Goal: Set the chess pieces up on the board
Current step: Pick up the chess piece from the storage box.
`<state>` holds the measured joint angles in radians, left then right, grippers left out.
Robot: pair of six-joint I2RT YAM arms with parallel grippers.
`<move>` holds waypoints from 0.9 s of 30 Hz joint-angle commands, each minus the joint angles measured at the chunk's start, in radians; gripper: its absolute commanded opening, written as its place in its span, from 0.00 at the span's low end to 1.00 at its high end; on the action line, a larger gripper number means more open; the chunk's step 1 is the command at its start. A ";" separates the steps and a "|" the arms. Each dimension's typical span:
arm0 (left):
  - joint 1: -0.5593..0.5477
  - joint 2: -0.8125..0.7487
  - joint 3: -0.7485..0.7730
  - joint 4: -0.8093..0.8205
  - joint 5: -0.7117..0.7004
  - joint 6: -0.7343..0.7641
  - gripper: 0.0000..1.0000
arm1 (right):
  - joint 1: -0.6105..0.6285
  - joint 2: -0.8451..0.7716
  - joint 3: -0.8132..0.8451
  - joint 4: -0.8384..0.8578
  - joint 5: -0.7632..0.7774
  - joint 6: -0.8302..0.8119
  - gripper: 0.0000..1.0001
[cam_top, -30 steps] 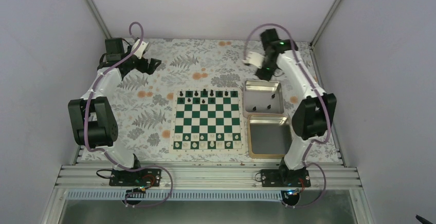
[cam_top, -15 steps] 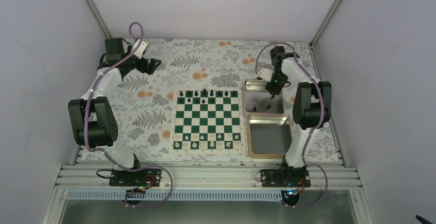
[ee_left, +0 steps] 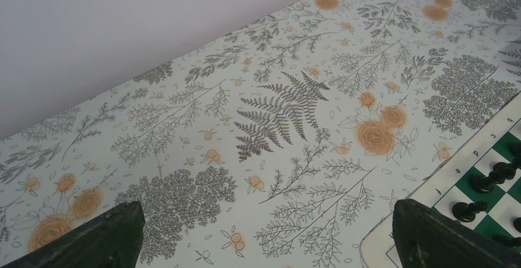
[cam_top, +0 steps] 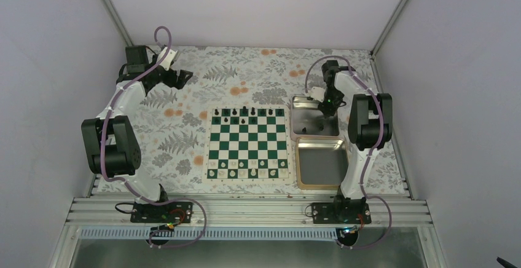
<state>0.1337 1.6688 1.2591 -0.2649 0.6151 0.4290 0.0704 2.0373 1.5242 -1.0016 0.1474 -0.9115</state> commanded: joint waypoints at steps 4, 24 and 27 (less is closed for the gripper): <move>0.003 -0.007 0.010 -0.005 0.032 0.007 1.00 | -0.006 0.012 -0.014 -0.016 -0.011 0.008 0.23; 0.003 -0.016 0.002 0.002 0.040 0.008 1.00 | 0.115 -0.062 0.210 -0.215 -0.016 0.044 0.04; 0.003 -0.018 0.002 0.003 0.041 0.008 1.00 | 0.207 -0.058 0.300 -0.258 -0.008 0.051 0.04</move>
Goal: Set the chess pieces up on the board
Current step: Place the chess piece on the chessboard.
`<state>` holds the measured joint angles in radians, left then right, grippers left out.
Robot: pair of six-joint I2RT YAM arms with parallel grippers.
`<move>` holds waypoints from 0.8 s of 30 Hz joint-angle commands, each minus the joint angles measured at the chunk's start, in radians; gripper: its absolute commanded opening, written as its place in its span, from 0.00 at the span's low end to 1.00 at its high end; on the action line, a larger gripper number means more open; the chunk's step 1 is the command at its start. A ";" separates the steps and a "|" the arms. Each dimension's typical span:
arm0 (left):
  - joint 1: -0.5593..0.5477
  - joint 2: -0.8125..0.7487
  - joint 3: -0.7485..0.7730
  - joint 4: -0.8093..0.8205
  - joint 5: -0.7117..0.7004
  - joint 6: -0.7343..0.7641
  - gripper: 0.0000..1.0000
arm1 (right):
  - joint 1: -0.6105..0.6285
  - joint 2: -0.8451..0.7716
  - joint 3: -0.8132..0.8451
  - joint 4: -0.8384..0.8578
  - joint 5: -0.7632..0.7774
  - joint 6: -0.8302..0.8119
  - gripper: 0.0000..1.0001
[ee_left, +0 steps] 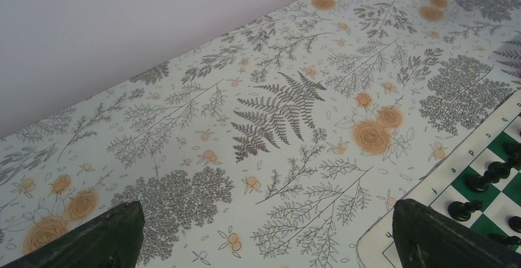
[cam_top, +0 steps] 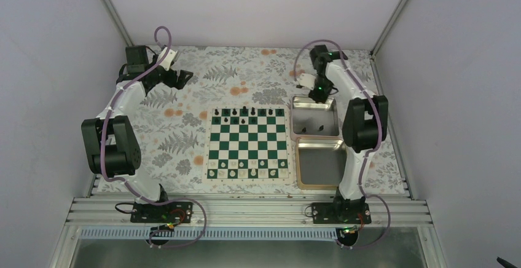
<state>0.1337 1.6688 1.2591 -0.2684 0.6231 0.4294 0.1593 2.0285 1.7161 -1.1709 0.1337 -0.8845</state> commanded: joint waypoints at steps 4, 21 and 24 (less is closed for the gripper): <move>0.003 -0.021 0.004 0.004 0.033 0.009 1.00 | 0.281 -0.004 0.228 -0.117 0.053 0.034 0.05; 0.003 -0.027 -0.002 0.006 0.033 0.011 1.00 | 0.540 0.245 0.297 -0.114 -0.021 -0.010 0.05; 0.004 -0.026 -0.003 0.005 0.033 0.012 1.00 | 0.541 0.273 0.293 -0.104 -0.028 -0.014 0.05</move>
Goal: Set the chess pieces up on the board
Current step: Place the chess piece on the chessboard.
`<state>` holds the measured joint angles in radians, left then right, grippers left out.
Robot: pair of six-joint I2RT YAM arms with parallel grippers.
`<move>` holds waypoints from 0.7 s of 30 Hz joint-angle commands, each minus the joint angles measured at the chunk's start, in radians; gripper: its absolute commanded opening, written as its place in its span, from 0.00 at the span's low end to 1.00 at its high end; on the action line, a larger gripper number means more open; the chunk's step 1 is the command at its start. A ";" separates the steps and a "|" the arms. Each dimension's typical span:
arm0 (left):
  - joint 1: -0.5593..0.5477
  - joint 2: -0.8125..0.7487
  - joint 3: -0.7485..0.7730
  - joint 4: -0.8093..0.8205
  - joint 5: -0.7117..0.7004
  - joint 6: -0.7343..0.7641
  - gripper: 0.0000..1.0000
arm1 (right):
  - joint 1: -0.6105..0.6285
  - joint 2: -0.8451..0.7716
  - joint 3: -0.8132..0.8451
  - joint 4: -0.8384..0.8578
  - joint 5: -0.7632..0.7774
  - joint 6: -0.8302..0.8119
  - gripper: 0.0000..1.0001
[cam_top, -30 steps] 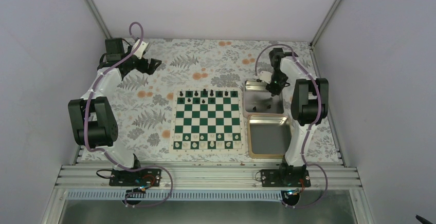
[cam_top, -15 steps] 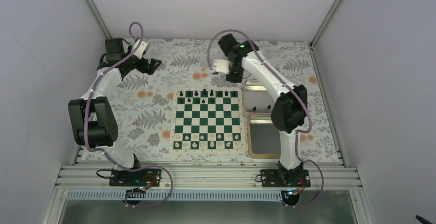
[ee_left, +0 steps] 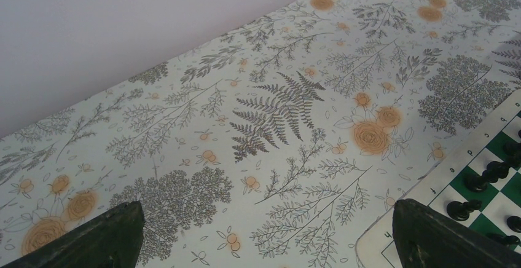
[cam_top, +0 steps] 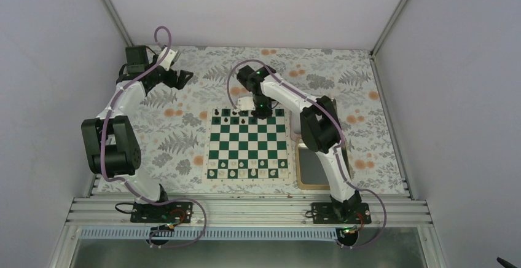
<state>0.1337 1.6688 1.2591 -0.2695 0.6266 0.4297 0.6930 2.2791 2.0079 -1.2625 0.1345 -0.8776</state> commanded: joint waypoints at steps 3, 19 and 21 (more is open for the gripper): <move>0.004 -0.026 -0.005 0.009 0.027 0.012 1.00 | 0.007 0.034 -0.004 0.003 -0.033 -0.029 0.05; 0.004 -0.021 -0.013 0.013 0.027 0.015 1.00 | -0.004 0.087 -0.005 0.023 -0.024 -0.039 0.07; 0.005 -0.020 -0.013 0.013 0.027 0.014 1.00 | -0.006 0.085 -0.007 0.026 -0.024 -0.039 0.07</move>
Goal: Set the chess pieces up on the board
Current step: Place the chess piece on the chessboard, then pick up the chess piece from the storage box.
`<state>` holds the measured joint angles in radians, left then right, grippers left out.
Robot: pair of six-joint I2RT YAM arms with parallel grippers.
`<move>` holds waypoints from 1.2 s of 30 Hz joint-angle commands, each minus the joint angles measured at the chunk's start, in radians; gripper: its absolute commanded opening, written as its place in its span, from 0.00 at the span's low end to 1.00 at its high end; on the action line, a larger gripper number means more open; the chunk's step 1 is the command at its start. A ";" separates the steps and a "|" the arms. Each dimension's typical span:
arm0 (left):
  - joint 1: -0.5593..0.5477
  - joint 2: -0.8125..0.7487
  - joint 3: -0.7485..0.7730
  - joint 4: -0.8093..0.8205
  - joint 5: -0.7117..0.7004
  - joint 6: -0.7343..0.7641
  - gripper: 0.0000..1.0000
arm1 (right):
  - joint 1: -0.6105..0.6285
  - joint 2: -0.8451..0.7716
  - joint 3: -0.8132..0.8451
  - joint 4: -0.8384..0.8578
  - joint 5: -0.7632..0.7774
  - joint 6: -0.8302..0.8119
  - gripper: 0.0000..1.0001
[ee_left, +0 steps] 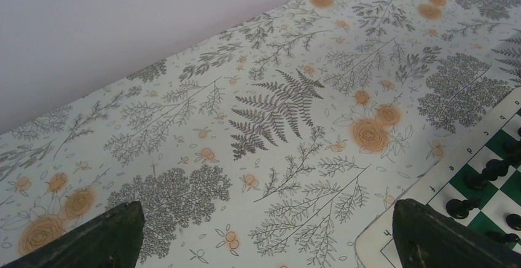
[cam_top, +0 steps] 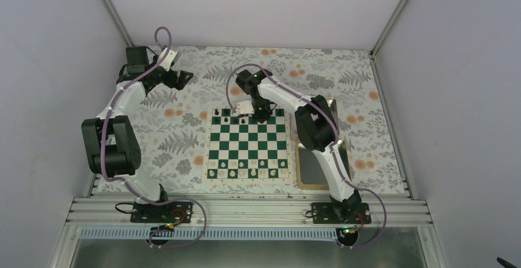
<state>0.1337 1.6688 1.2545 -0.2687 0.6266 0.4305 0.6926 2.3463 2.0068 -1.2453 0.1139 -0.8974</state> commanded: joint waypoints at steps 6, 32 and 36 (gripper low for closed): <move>0.005 -0.020 -0.009 0.013 0.026 0.014 1.00 | -0.008 0.002 -0.002 0.018 0.002 -0.018 0.25; 0.004 -0.003 0.004 0.016 0.028 0.008 1.00 | -0.477 -0.545 -0.513 0.100 0.040 0.064 0.55; 0.004 0.005 0.007 0.015 0.028 0.007 1.00 | -0.506 -0.541 -0.622 0.161 0.030 0.085 0.54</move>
<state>0.1337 1.6688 1.2537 -0.2684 0.6262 0.4328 0.2008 1.8210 1.4582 -1.1606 0.1608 -0.8482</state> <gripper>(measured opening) 0.999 0.546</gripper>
